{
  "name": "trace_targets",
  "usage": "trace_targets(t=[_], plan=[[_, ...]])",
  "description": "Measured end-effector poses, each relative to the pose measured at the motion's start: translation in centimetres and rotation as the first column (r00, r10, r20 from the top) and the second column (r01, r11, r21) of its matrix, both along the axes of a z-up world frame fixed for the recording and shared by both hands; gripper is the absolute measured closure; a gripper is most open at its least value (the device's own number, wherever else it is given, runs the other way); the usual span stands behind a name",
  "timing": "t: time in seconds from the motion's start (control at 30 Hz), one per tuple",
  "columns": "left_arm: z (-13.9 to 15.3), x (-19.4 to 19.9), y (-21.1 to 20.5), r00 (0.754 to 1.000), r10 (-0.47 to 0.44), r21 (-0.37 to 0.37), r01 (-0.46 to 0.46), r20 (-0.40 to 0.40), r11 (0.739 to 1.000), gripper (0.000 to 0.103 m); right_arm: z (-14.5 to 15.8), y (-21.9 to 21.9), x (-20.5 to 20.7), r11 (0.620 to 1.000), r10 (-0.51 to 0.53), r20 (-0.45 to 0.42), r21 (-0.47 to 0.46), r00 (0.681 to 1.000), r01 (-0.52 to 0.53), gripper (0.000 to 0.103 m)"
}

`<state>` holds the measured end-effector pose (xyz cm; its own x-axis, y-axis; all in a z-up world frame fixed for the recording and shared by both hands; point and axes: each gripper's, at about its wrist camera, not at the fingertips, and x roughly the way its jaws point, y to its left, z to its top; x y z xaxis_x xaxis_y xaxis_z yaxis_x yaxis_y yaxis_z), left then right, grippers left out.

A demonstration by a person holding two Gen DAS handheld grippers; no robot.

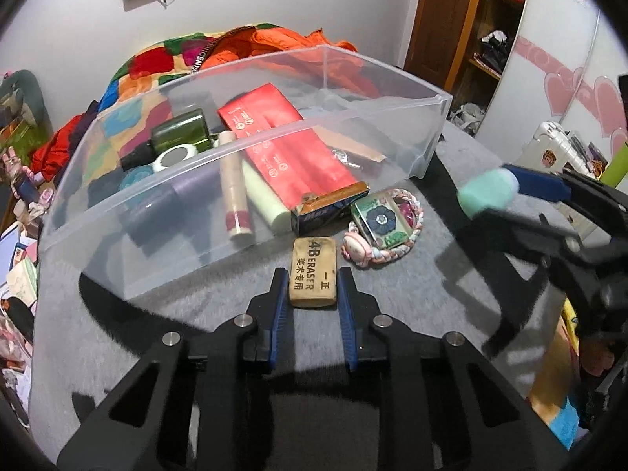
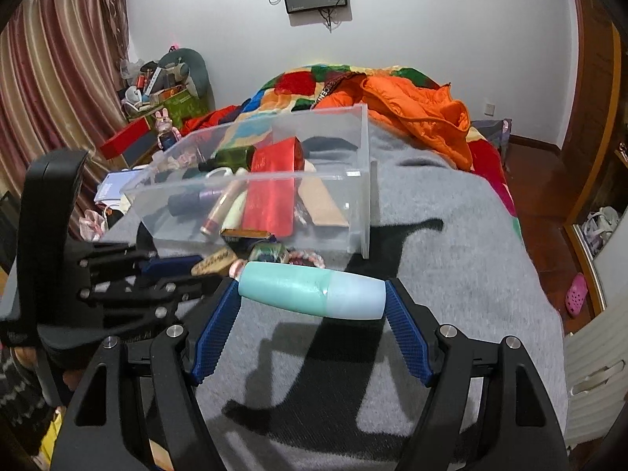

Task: Organize objects
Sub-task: 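Drop the roll-on bottle into the box with the right tool while the left tool drops the eraser in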

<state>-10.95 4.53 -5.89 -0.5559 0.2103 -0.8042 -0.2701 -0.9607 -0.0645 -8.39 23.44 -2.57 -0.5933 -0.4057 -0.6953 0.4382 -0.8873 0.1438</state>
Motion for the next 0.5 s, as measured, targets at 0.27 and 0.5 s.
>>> trace_targets(t=[0.27, 0.5], plan=[[2.4, 2.2, -1.9, 0.996, 0.047, 0.042, -0.044, -0.072, 0.998, 0.079, 1.5, -1.1, -1.0, 1.000, 0.011, -0.034, -0.016, 0.999, -0.011, 0.032], [5.6, 2.6, -3.7, 0.982, 0.098, 0.081, -0.086, -0.159, 0.993, 0.079, 3.4, -2.3, -2.3, 0.999, 0.020, -0.070, -0.031, 0.997, -0.023, 0.032]])
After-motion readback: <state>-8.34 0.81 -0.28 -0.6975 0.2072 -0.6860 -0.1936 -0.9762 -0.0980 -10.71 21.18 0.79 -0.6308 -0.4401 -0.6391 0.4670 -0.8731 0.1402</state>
